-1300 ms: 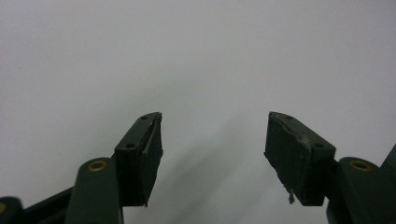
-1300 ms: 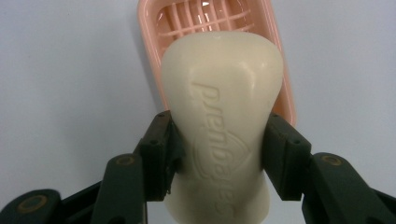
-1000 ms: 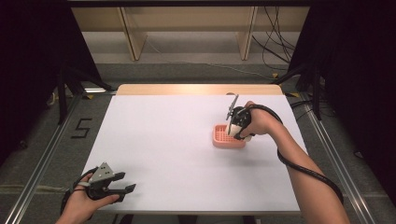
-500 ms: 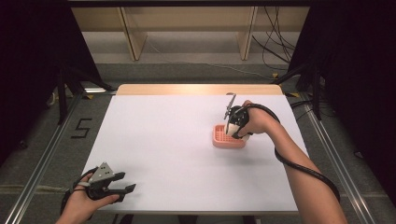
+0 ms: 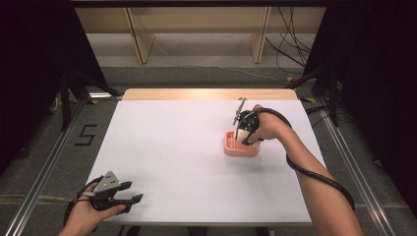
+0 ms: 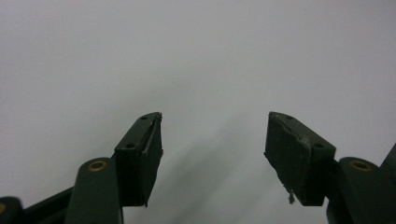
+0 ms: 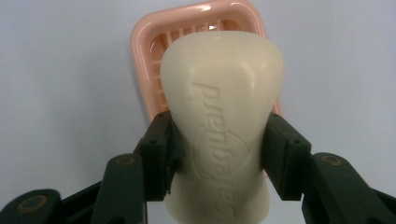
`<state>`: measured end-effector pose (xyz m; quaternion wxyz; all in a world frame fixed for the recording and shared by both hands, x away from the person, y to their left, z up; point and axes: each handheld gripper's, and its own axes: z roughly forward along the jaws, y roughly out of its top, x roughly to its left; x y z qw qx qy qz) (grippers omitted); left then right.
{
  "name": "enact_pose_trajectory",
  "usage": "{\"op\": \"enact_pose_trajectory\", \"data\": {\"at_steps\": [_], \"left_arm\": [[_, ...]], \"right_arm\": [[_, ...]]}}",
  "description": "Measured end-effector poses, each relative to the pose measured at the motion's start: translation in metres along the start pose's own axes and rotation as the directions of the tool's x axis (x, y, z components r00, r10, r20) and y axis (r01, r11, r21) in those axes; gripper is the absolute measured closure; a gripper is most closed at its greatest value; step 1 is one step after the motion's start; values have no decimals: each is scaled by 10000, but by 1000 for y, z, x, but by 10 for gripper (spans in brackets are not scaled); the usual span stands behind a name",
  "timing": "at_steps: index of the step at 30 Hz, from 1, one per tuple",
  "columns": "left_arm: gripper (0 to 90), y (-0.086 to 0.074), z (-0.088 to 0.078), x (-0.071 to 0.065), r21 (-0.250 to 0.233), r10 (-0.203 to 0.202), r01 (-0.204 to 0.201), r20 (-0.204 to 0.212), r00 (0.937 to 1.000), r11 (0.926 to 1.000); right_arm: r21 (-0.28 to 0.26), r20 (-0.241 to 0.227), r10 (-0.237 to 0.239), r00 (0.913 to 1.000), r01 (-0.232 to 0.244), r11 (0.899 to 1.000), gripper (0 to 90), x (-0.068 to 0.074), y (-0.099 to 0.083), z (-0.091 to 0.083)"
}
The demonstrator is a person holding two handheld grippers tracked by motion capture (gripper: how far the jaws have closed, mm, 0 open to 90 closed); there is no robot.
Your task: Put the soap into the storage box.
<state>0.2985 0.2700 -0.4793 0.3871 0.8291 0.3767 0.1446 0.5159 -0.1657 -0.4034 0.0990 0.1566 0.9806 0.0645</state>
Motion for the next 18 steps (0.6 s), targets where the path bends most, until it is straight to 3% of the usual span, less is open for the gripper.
{"op": "enact_pose_trajectory", "data": {"at_steps": [7,10,11,15,16,18], "left_arm": [[360,0,1,0,-35,-35,35,-7,10000,10000],[361,0,1,0,-36,-36,36,-4,10000,10000],[361,0,1,0,-29,-38,38,3,10000,10000],[361,0,1,0,-36,-35,35,0,10000,10000],[361,0,1,0,-38,-36,36,1,10000,10000],[361,0,1,0,-46,-38,38,0,10000,10000]], "right_arm": [[53,6,152,9999,-152,9999,504,1,2,1],[-53,-11,-279,9996,279,9996,504,-3,3,4],[-1,1,-66,10000,66,10000,504,-1,4,3],[42,8,71,10000,-71,10000,504,0,7,3],[-79,-72,-371,9993,370,9993,504,-4,7,5],[-4,-49,-296,9996,296,9996,505,-3,8,5]]}}
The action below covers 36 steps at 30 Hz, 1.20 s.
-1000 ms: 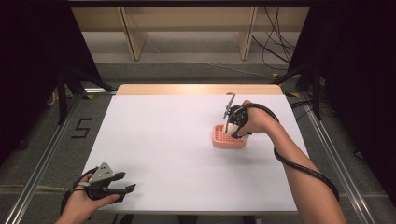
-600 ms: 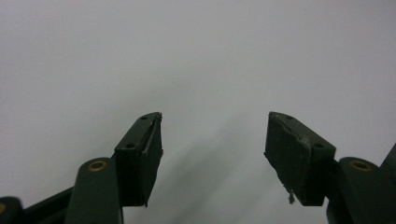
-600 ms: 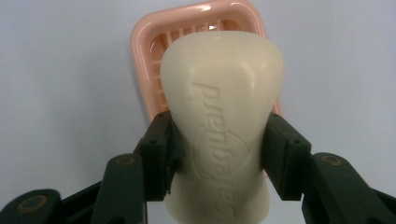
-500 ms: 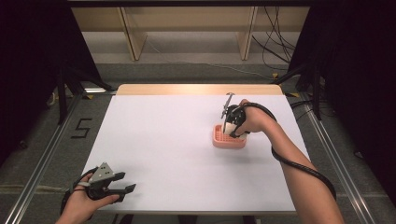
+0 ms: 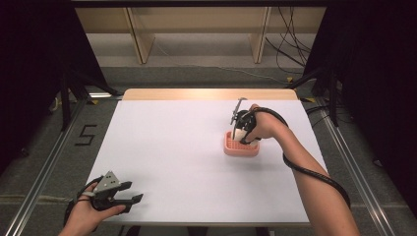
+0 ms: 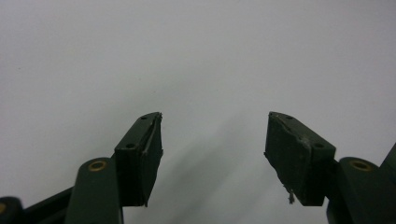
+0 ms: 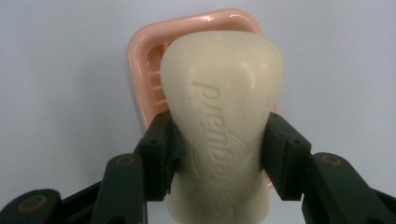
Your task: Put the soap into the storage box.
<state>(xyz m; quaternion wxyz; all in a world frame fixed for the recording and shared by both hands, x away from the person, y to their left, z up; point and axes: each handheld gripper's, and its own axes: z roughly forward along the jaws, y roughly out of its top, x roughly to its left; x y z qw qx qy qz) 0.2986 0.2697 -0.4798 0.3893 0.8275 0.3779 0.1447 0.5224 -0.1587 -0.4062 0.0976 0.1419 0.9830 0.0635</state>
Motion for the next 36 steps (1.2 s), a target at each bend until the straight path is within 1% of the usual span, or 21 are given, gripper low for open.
{"op": "enact_pose_trajectory", "data": {"at_steps": [2,3,5,8,9,11,12,13,14,18,19,22,24,25,26,28,32,33,34,35,36], "left_arm": [[360,0,0,0,-3,10,-10,-6,10000,10000],[361,0,0,0,6,5,-5,8,10000,10000],[360,0,0,0,10,11,-11,7,10000,10000],[361,0,0,0,-1,4,-4,5,10000,10000],[361,0,0,0,7,-29,29,39,10000,10000],[361,0,0,0,2,5,-5,-4,10000,10000],[361,0,0,0,6,-6,6,8,10000,10000],[360,0,0,0,10,11,-11,13,10000,10000],[361,0,0,0,6,9,-9,13,10000,10000],[361,0,0,0,18,21,-21,15,10000,10000],[360,0,0,0,13,12,-12,19,10000,10000],[361,0,0,0,2,0,0,18,10000,10000],[360,0,-1,0,38,11,-12,35,10000,10000],[360,0,-1,0,50,54,-54,16,10000,10000],[361,0,-1,0,42,49,-49,14,10000,10000],[360,0,0,0,3,23,-23,-5,10000,10000],[360,0,-1,1,55,67,-67,13,10000,10000],[360,0,-1,1,57,57,-57,14,10000,10000],[360,0,-1,1,13,49,-49,23,10000,10000],[361,0,-1,2,-13,261,-261,22,9997,9997],[361,0,-1,2,11,243,-243,26,9997,9997]], "right_arm": [[80,-43,268,9996,-268,9996,504,2,2,-1],[-2,-27,106,9999,-106,9999,504,1,2,0],[105,75,296,9995,-296,9995,504,3,3,0],[69,-58,106,9999,-105,9999,504,1,3,2],[7,-59,-116,9999,116,9999,504,-1,3,3],[132,21,105,9999,-105,9999,504,0,4,2],[32,-31,-116,9999,116,9999,505,-1,4,4],[52,-3,-109,9999,109,9999,505,-1,4,4],[140,0,64,10000,-64,9999,504,1,5,3],[204,20,152,9999,-152,9997,504,1,6,3],[199,-66,7,10000,-5,9998,504,0,6,4],[141,-98,-84,9999,85,9999,505,-1,7,6],[226,-20,15,10000,-14,9997,504,0,8,6],[203,-102,-39,9999,41,9998,504,0,8,7],[93,-48,-265,9996,266,9996,504,-2,8,9],[204,3,-43,10000,43,9998,504,1,9,9],[271,-179,-59,9998,64,9996,504,1,11,12],[296,-56,53,10000,-51,9995,504,2,11,13],[259,-151,-194,9997,198,9995,504,0,11,15],[28,-135,-577,9982,577,9983,504,-2,11,17],[-29,-123,-534,9985,533,9986,504,-1,11,18]]}}
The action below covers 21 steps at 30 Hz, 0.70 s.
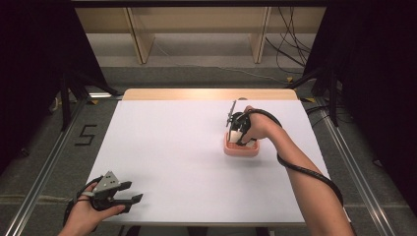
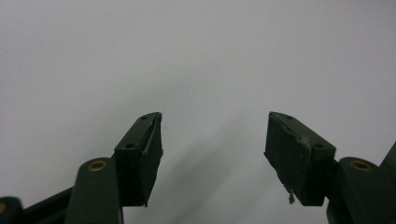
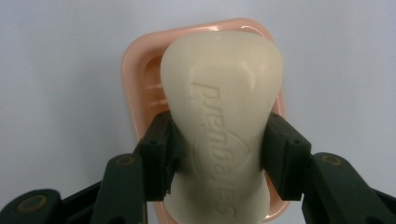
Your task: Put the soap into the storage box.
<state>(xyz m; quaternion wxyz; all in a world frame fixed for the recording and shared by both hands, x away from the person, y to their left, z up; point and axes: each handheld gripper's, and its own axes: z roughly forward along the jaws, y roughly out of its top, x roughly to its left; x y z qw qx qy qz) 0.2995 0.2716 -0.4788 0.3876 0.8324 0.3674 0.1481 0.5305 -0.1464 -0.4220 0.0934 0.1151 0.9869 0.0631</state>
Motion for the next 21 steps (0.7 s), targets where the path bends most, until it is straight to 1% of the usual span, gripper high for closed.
{"op": "enact_pose_trajectory", "data": {"at_steps": [2,3,4,5,6,7,8,9,11,13,14,15,16,17,18,19,20,21], "left_arm": [[360,0,0,0,41,26,-26,-29,10000,10000],[360,0,0,0,33,55,-55,-26,10000,10000],[360,0,0,0,36,47,-47,-23,10000,10000],[360,0,0,-1,44,-82,82,-14,10000,10000],[361,-1,0,-1,-3,-200,200,4,9998,9998],[360,0,0,-1,-5,-77,77,-2,10000,10000],[360,-1,0,-1,-6,-227,227,15,9997,9997],[360,0,0,-1,49,-159,159,-14,9999,9999],[360,0,0,-1,46,-175,175,-7,9998,9998],[360,0,0,-1,47,-178,178,-9,9998,9998],[360,0,0,-1,47,-179,179,-9,9998,9998],[360,0,0,-1,53,-166,166,-1,9999,9998],[360,-1,1,-1,15,-254,254,36,9997,9997],[360,-1,1,-1,-2,-212,212,-16,9998,9998],[360,-1,1,-1,7,-213,213,0,9998,9998],[360,0,0,-1,5,-128,128,-14,9999,9999],[360,0,0,0,-13,-27,27,5,10000,10000],[360,-1,1,-1,1,-267,267,32,9996,9996]], "right_arm": [[39,-50,180,9998,-180,9998,504,1,1,1],[17,-40,173,9998,-173,9998,504,1,1,1],[126,-146,365,9992,-363,9993,504,2,0,2],[301,-183,684,9975,-678,9972,504,4,1,1],[202,-250,538,9982,-533,9984,504,3,1,2],[257,-107,710,9974,-707,9972,504,4,0,2],[250,-139,629,9979,-625,9977,504,3,-1,4],[267,-171,432,9989,-428,9987,504,2,-2,5],[266,-196,697,9974,-691,9973,503,3,-2,5],[260,-101,525,9986,-522,9983,502,1,-4,7],[244,-141,711,9974,-707,9972,498,2,-4,7],[173,-30,649,9979,-649,9977,492,0,-5,8],[164,-7,895,9960,-894,9959,481,1,-5,7],[96,-161,1054,9943,-1052,9944,479,1,-5,5],[25,-20,1263,9920,-1263,9920,466,1,-6,4],[-146,-52,1368,9906,-1368,9905,449,1,-6,2],[-244,22,1277,9918,-1276,9915,430,0,-6,-1],[-400,-90,1641,9864,-1644,9856,405,2,-7,-4]]}}
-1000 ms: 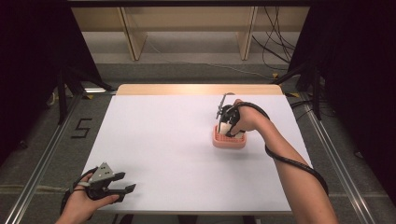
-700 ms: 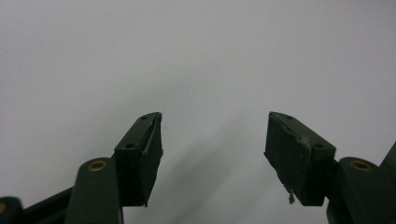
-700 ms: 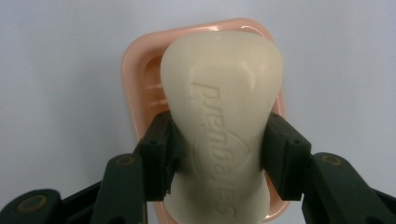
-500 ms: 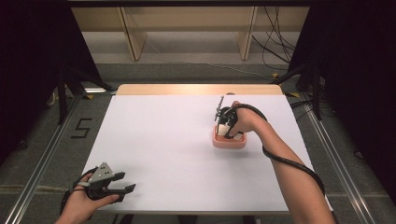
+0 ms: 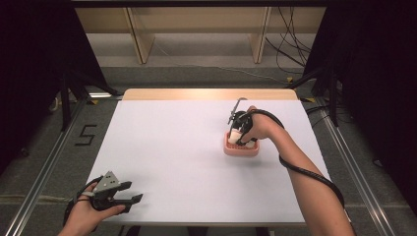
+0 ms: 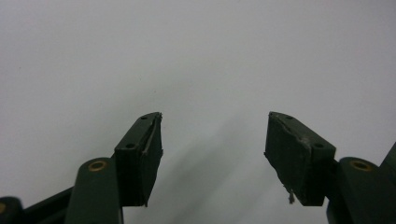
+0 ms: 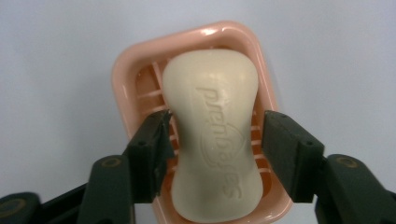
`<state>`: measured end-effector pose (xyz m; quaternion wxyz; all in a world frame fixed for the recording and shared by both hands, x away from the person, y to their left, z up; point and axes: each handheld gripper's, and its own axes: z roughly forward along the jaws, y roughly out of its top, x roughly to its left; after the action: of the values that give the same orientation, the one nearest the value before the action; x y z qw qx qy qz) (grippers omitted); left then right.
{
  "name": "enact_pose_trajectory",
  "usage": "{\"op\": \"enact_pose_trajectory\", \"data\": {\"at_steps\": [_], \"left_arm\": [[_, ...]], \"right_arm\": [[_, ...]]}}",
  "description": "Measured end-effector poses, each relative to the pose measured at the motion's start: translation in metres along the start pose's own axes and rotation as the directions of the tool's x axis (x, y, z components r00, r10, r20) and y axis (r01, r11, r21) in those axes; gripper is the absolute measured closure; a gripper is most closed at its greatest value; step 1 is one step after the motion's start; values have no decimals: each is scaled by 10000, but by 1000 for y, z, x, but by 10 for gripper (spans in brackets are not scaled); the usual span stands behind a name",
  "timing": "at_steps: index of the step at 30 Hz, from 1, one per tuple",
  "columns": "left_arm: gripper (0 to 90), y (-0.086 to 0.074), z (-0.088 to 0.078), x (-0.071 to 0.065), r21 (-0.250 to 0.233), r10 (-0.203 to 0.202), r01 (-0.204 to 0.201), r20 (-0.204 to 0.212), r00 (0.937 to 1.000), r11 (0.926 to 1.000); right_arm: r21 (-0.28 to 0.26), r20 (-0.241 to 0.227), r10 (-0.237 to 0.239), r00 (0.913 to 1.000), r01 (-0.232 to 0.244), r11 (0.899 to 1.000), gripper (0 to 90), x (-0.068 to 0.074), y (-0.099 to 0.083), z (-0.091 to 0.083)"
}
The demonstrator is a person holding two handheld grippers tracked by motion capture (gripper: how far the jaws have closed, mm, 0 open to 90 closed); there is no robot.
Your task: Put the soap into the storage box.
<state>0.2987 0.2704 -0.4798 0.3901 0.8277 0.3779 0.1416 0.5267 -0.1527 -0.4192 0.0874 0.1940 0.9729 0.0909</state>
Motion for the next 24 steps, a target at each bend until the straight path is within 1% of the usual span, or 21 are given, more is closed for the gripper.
{"op": "enact_pose_trajectory", "data": {"at_steps": [1,2,3,4,7,8,9,10,11,13,14,15,16,17,18,19,20,21,22,23,24], "left_arm": [[360,0,0,0,-17,34,-34,-50,10000,10000],[360,0,0,0,58,15,-15,1,10000,10000],[360,0,-1,0,37,106,-106,-45,9999,9999],[360,0,-1,0,43,88,-88,-40,10000,10000],[360,0,-1,0,47,85,-85,-37,10000,10000],[361,0,0,0,49,82,-82,-30,10000,10000],[360,0,0,0,56,101,-101,-11,9999,9999],[360,0,1,0,-99,232,-233,-56,9997,9997],[361,1,1,0,-80,212,-212,-9,9998,9997],[361,1,1,0,-26,251,-252,-22,9997,9997],[361,1,1,0,-14,250,-251,-31,9997,9997],[360,1,1,2,47,503,-502,-137,9986,9987],[360,2,0,3,126,709,-707,-152,9974,9974],[360,0,2,-1,71,83,-81,-236,9997,9999],[361,0,1,0,90,252,-251,-126,9996,9996],[361,1,1,1,119,469,-467,-126,9988,9988],[360,1,1,1,117,459,-457,-128,9989,9989],[360,1,2,1,101,426,-425,-138,9990,9990],[360,0,1,0,171,344,-342,-58,9994,9993],[360,0,2,-2,23,154,-154,-44,9999,9999],[360,1,2,0,72,397,-396,-152,9991,9992]], "right_arm": [[-83,-72,-46,10000,45,10000,394,0,0,-1],[-81,-85,-15,10000,15,10000,385,0,-1,-3],[-154,-139,131,9998,-133,9998,377,2,-2,-5],[-224,-185,74,9998,-78,9997,372,3,-3,-7],[-533,-38,373,9993,-375,9979,367,7,-10,-13],[-681,24,334,9994,-332,9971,366,8,-12,-14],[-797,65,425,9991,-419,9959,364,10,-14,-16],[-1030,125,462,9989,-446,9937,363,12,-17,-17],[-1351,304,702,9971,-655,9887,364,16,-21,-18],[-1650,298,696,9971,-637,9842,365,22,-27,-19],[-1759,300,836,9960,-771,9814,365,26,-32,-20],[-1832,286,950,9951,-882,9791,365,29,-34,-20],[-1889,340,1064,9937,-981,9771,366,33,-38,-20],[-2053,325,1135,9930,-1045,9731,368,37,-41,-20],[-2196,387,1268,9912,-1153,9688,368,41,-45,-20],[-2376,408,1345,9901,-1211,9638,369,44,-48,-20],[-2546,440,1529,9873,-1369,9573,370,48,-52,-21],[-2618,445,1651,9853,-1480,9537,370,51,-55,-21],[-2786,470,1715,9841,-1519,9483,370,54,-59,-21],[-2974,549,1852,9812,-1610,9411,370,58,-63,-21],[-3060,555,1961,9790,-1703,9367,372,61,-66,-20]]}}
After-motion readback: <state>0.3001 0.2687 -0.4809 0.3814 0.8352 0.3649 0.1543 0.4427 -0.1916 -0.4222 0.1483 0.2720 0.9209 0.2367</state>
